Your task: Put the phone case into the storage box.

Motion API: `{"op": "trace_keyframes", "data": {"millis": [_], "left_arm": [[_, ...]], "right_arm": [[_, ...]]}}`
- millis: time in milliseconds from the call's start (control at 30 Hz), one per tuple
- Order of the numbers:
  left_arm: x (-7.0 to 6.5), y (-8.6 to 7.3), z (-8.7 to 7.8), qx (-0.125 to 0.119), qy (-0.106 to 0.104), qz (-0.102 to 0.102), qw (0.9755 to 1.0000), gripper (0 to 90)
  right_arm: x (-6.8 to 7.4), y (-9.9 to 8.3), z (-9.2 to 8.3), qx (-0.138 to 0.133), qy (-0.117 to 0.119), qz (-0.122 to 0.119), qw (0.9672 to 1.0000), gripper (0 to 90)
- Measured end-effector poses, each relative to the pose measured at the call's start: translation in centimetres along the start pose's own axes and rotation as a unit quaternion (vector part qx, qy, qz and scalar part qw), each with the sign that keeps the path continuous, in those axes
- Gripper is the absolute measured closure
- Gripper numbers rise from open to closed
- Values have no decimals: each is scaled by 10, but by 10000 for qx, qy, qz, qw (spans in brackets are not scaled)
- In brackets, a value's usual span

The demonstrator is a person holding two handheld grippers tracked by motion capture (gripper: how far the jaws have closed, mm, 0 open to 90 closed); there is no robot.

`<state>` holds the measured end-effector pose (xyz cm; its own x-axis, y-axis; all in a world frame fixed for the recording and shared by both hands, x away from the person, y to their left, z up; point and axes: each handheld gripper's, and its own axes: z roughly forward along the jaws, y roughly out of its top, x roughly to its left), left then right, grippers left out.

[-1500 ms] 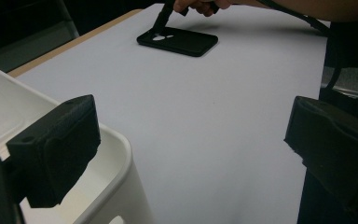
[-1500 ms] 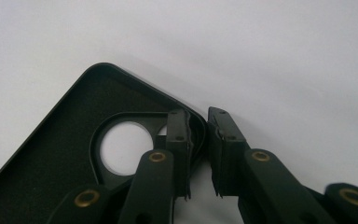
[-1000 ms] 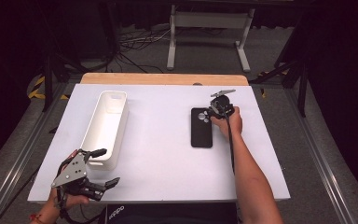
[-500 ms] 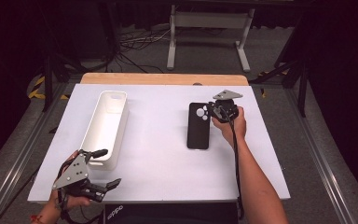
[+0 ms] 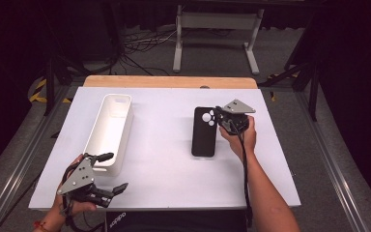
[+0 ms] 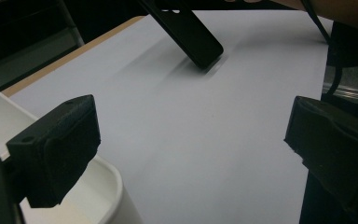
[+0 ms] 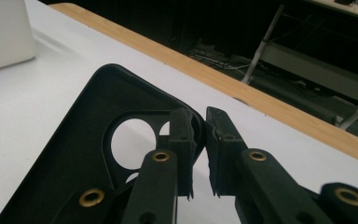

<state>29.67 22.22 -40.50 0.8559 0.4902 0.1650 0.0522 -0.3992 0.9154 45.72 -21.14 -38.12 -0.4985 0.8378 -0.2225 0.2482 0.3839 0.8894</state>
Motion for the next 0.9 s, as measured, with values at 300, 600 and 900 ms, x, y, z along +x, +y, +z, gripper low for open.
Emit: {"op": "trace_keyframes", "data": {"millis": [300,600,900], "left_arm": [[4,10,5,-69,425,-93,9990,61],[8,17,17,-27,601,-273,9978,127],[1,33,36,29,666,-194,9976,159]], "right_arm": [[10,8,-17,-300,-57,-176,9994,819],[20,13,-27,-493,-20,-277,9984,819],[36,16,-36,-637,98,-342,9973,818]]}}
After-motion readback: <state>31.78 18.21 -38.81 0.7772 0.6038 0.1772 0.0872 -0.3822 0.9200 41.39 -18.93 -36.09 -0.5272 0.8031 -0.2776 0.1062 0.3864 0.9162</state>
